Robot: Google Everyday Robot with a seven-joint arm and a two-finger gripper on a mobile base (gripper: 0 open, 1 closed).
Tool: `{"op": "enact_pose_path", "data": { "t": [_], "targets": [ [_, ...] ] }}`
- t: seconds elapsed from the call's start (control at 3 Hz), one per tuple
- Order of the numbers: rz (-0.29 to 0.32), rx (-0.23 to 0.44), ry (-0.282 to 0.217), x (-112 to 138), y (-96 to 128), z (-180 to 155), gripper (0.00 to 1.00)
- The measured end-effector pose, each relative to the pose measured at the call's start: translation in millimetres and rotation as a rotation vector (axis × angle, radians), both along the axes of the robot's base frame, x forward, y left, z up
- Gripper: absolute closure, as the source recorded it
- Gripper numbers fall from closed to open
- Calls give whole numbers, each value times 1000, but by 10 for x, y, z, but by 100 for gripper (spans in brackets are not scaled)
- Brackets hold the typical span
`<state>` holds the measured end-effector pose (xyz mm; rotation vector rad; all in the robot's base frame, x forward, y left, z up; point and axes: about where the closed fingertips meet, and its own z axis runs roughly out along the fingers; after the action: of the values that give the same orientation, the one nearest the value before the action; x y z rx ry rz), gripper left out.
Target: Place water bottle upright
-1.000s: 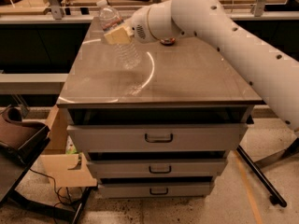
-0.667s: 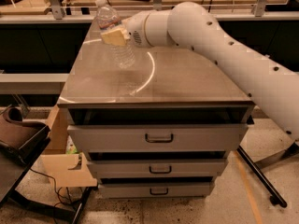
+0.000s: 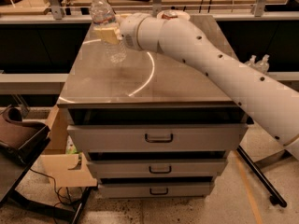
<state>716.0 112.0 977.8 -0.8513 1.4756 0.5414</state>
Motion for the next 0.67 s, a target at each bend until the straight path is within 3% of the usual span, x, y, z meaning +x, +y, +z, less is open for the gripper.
{"op": "enact_pose_path", "data": {
  "t": [0.67],
  "targets": [
    [5, 37, 40, 54, 107, -199, 100]
  ]
}}
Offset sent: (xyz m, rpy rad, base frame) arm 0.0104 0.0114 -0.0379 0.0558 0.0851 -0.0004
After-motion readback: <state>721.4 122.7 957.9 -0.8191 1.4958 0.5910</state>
